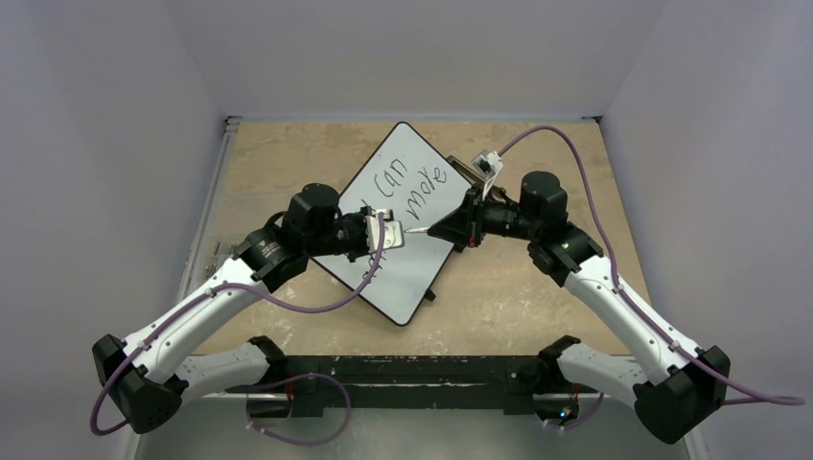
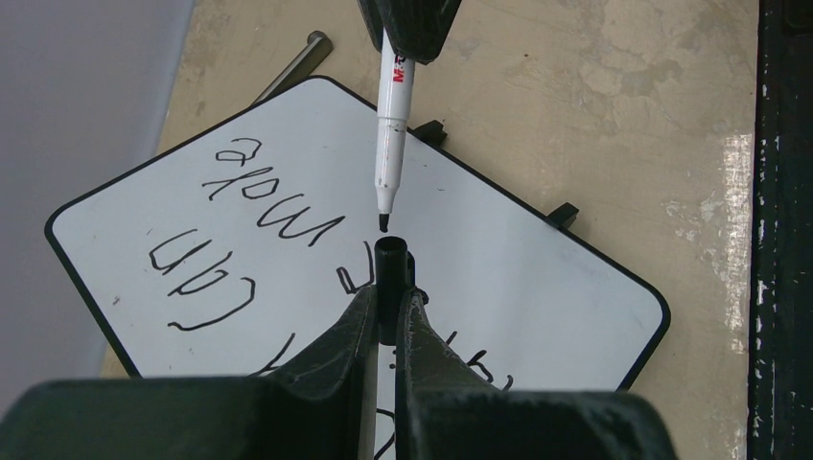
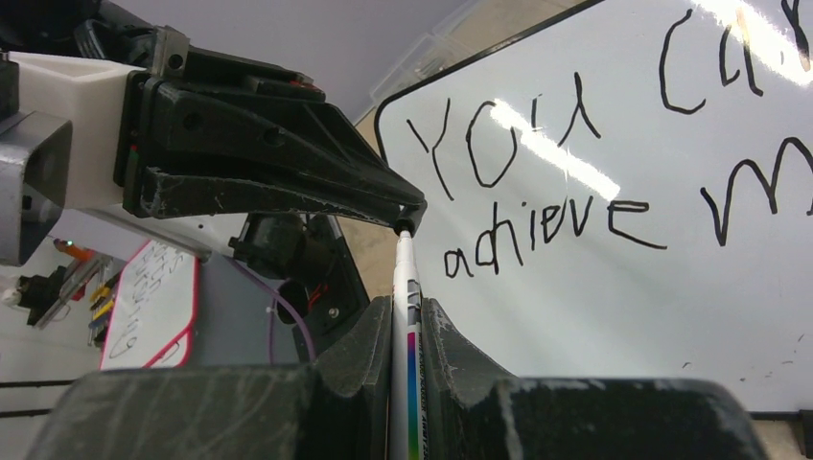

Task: Write a sentence on the whiteboard
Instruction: Insert the whiteboard marker without the cap into the pen cap.

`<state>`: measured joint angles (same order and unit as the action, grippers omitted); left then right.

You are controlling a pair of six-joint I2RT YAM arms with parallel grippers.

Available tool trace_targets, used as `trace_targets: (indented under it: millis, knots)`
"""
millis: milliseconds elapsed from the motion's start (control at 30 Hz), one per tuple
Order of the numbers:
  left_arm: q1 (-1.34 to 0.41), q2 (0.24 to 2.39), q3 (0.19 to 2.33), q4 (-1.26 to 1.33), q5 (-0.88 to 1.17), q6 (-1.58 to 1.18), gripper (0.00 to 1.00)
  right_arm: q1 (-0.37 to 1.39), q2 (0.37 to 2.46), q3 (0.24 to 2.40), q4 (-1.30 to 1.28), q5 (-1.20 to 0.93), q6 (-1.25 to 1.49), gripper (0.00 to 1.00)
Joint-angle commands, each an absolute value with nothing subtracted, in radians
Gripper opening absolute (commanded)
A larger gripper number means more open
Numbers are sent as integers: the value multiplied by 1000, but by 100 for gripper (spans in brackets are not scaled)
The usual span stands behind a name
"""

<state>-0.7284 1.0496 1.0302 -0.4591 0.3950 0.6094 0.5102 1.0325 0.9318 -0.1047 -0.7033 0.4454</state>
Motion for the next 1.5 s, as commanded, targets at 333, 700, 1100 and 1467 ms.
trace_targets:
  millis: [333,700,1100,1467]
  knots:
    - [-726,1054,1074,-428,410,579,0,516,1040,925,-60,-695,443,0]
    - [-726,1061,1075,-420,412,567,0,530,1055,903,-31,-690,459,0]
    - [-734,1075,1084,-431,413,564,0,548,1072,893,-13,-683,464,0]
    - [-787,1094,1088,-465,384,590,0,578,1134,926,-78,-669,407,0]
